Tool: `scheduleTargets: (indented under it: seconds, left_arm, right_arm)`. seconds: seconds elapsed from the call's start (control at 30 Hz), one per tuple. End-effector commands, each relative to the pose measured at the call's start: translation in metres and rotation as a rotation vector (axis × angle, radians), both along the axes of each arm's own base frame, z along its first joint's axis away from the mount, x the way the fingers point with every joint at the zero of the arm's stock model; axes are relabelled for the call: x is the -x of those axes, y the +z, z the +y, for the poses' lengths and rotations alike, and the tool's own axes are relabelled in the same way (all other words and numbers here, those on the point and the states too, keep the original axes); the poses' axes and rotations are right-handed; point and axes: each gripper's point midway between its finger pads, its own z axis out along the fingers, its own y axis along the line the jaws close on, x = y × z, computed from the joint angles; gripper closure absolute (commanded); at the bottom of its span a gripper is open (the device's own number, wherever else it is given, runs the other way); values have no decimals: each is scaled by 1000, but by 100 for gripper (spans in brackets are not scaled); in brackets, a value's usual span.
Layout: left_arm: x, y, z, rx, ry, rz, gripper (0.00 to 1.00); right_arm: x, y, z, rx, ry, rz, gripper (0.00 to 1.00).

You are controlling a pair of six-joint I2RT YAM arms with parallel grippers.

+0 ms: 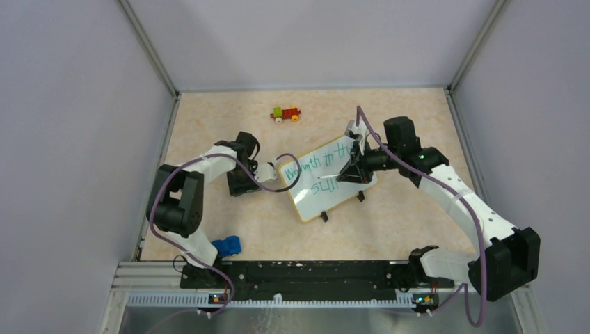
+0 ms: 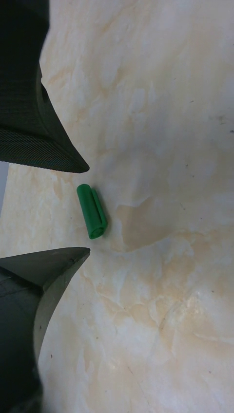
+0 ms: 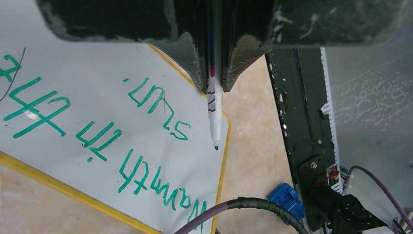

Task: Write a sentence on the whiteboard
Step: Pick up the pen cap from the center of the board.

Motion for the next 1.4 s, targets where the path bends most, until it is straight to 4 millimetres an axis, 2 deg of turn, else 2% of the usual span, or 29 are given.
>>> scheduleTargets:
  seconds: [0.0, 0.2, 0.47, 0.57, 0.67, 0.83, 1.17, 1.37]
  left_arm:
    - [1, -11, 9, -67, -5, 4, 38]
    - [1, -23, 8, -66, 63, 7, 47]
    - [-8, -22, 1, -37, 190, -10, 68]
    - [-9, -22, 0, -30, 202, -11, 73]
    - [-9, -19, -2, -18, 204, -17, 83]
    - [-4, -2, -13, 50, 206, -6, 92]
    - [17, 43, -30, 190, 253, -12, 99]
    - [7, 76, -41, 279, 335, -63, 100]
  right_arm:
    - [-1, 11, 1, -25, 20, -30, 100]
    - [0, 11, 0, -21, 23, -32, 100]
    - [1, 11, -1, -19, 20, -39, 100]
    - [1, 11, -1, -17, 19, -40, 100]
    - [2, 12, -2, -17, 18, -44, 100]
    - [3, 14, -3, -16, 17, -49, 100]
    - [-1, 27, -3, -22, -5, -77, 100]
    - [-6, 40, -4, -20, -21, -97, 100]
